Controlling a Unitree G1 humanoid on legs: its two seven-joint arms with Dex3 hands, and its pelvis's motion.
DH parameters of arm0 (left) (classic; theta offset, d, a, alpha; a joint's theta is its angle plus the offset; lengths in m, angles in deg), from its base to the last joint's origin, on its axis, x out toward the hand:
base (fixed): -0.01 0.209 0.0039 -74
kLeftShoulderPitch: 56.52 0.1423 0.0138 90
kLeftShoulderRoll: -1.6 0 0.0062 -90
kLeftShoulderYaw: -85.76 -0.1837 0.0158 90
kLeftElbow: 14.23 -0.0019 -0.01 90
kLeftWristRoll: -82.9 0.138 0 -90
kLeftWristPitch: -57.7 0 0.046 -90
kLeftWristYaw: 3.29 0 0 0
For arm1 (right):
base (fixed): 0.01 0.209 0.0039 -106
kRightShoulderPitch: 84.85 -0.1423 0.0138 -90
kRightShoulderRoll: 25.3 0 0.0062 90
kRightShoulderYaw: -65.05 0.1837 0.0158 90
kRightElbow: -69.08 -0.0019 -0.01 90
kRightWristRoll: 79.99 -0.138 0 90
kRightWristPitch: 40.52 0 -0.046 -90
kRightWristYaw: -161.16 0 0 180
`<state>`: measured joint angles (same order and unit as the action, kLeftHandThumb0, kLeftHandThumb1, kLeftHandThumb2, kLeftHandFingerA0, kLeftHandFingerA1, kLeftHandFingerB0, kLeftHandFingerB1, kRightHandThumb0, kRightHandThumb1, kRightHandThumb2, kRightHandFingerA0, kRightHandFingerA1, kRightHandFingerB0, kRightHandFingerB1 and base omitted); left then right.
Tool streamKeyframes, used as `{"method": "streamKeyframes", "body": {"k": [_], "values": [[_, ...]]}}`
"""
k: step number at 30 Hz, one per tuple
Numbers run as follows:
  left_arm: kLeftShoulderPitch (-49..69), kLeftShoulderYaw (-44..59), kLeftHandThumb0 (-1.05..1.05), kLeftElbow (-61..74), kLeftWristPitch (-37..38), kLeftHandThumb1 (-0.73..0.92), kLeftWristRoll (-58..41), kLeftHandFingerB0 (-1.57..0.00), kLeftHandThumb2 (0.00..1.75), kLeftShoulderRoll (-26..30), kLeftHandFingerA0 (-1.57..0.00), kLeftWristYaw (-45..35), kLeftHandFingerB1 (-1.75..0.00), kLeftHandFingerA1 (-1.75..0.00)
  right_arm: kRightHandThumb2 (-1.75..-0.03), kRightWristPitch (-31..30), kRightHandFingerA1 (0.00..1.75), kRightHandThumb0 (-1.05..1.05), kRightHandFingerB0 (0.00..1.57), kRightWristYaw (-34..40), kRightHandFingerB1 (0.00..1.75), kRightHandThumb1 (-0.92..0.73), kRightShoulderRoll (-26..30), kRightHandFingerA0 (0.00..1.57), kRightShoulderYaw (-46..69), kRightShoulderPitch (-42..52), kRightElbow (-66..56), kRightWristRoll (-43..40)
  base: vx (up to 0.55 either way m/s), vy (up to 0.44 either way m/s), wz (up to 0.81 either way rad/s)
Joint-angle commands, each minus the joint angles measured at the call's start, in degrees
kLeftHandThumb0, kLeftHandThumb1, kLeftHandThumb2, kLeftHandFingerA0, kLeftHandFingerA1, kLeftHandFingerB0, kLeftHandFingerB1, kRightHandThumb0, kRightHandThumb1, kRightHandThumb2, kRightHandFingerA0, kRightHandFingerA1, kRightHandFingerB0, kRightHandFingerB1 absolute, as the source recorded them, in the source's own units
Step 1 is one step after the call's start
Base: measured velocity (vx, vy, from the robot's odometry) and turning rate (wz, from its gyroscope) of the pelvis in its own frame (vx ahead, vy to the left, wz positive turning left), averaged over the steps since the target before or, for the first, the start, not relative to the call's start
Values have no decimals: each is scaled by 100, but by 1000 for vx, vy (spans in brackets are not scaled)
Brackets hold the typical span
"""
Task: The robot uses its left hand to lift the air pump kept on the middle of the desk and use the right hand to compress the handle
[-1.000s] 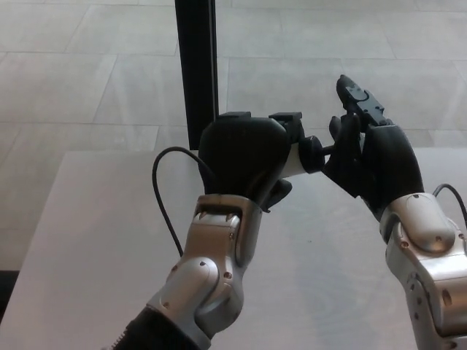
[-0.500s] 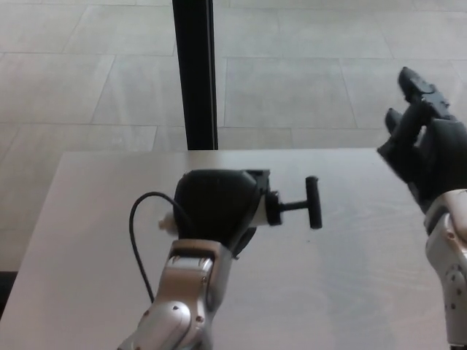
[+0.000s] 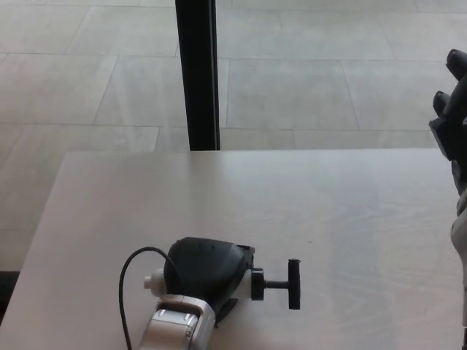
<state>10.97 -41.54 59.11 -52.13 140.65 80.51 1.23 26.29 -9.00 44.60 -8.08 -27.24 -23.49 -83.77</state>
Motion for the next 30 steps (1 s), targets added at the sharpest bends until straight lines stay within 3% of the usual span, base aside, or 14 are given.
{"method": "streamKeyframes", "body": {"k": [1, 3, 4, 7, 8, 9, 10, 11, 12, 16, 17, 28, 29, 30], "values": [[57, -53, -23, -304, 358, 71, -310, -68, 85, -35, -80, -127, -112, -168, -74, 71, 52, -73, 49, 209, 43, -92, -57, 34, -78, -56, 39, -79, 0, 0, 0], [14, -91, -24, -339, 297, 72, -306, -63, 81, -70, -77, -311, -96, -168, -74, 71, 54, -74, 49, 177, 44, -92, -58, 34, -117, -33, 40, -108, 0, 0, 0], [-102, -130, -29, -198, -9, 70, -306, -47, 70, -119, -80, -956, -58, -151, -73, 69, 55, -73, 50, 191, 44, -92, -77, 36, -166, -17, 55, -82, 0, 0, 0], [-349, -45, -45, -208, -402, 64, -452, -40, 59, -225, -73, -1752, -50, -110, -73, 118, 58, -75, 50, 195, 45, -92, -87, 35, -219, -39, 143, -63, 0, 0, 0], [-377, 21, -45, -194, -448, 64, -544, -40, 59, -253, -73, -1886, -50, -110, -73, 137, 58, -75, 50, 191, 45, -92, -94, 35, -223, -31, 146, -76, 0, 0, 0], [-449, 96, -57, -130, -572, 60, -671, -33, 58, -258, -55, -2218, -46, -86, -74, 126, 60, -74, 48, 163, 46, -92, -85, 33, -229, -7, 131, -92, 0, 0, 0], [-552, 158, -62, -139, -691, 44, -788, -23, 86, -265, -45, -2550, -51, -72, -74, 120, 60, -74, 49, 156, 45, -92, -74, 33, -235, 7, 130, -92, 0, 0, 0], [-582, 173, -62, -154, -718, 44, -814, -23, 86, -267, -45, -2633, -51, -72, -74, 120, 60, -74, 49, 159, 45, -92, -70, 33, -236, 9, 132, -90, 0, 0, 0], [-676, 189, -68, -161, -748, 45, -919, -11, 82, -216, -19, -2964, -44, -57, -72, 117, 59, -73, 49, 172, 46, -92, -63, 34, -242, 12, 137, -80, 0, 0, 0], [-984, 319, -71, -129, -934, 44, -1394, -4, 81, -27, -15, -4083, -40, -56, -74, 75, 59, -75, 49, 248, 46, -92, -83, 34, -215, -9, 148, -85, 0, 0, 0], [-991, 352, -38, -115, -870, 31, -1487, 0, 92, 18, -4, -4159, -50, -54, -74, 69, 59, -77, 49, 251, 46, -92, -84, 32, -218, -10, 145, -85, 0, 0, 0], [-883, 878, -39, -10, -466, 32, -2260, 0, 93, 265, -3, -4445, -51, -54, -75, 42, 59, -73, 50, 179, 44, -92, -13, 34, -288, 19, 167, -55, 0, 0, 0], [-894, 937, -77, 8, -369, 45, -2324, -9, 87, 317, 0, -4456, -32, -49, -75, 31, 59, -74, 51, 188, 44, -92, -7, 34, -279, 2, 184, -56, 0, 0, 0], [-891, 1089, -81, 5, -257, 47, -2475, -9, 90, 351, 0, -4403, -20, -42, -74, 23, 59, -74, 50, 185, 45, -92, 0, 34, -264, -8, 184, -70, 0, 0, 0]]}}
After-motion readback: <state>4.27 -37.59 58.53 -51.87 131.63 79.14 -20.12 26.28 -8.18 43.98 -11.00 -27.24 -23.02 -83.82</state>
